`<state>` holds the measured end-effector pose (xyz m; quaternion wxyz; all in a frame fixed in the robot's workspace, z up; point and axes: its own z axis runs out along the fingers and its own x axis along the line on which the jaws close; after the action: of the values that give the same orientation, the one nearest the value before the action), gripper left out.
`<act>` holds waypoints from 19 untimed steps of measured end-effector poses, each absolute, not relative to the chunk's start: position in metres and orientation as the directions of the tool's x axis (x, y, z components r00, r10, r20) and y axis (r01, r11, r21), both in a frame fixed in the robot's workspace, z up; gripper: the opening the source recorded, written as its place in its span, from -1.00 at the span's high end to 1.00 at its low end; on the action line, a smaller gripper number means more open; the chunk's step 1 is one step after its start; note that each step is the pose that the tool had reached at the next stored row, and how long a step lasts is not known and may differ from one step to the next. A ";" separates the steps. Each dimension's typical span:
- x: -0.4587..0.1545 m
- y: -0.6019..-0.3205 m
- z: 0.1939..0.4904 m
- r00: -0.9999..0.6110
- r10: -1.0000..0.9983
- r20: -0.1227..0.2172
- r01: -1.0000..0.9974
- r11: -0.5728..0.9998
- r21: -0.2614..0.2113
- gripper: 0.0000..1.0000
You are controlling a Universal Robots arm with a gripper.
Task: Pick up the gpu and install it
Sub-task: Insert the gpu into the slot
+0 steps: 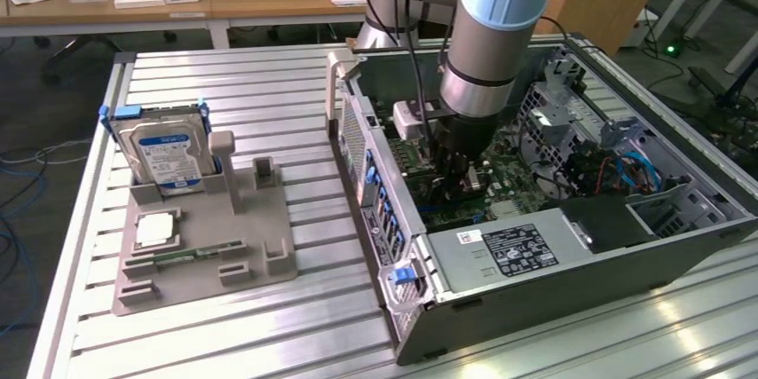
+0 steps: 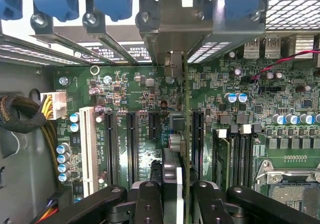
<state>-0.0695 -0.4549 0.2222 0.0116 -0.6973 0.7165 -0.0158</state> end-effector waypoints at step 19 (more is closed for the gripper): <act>-0.070 -0.455 0.216 -0.027 -1.000 0.006 -0.999 0.027 -0.039 0.44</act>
<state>-0.0697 -0.4550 0.2161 0.0113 -0.6974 0.7164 -0.0159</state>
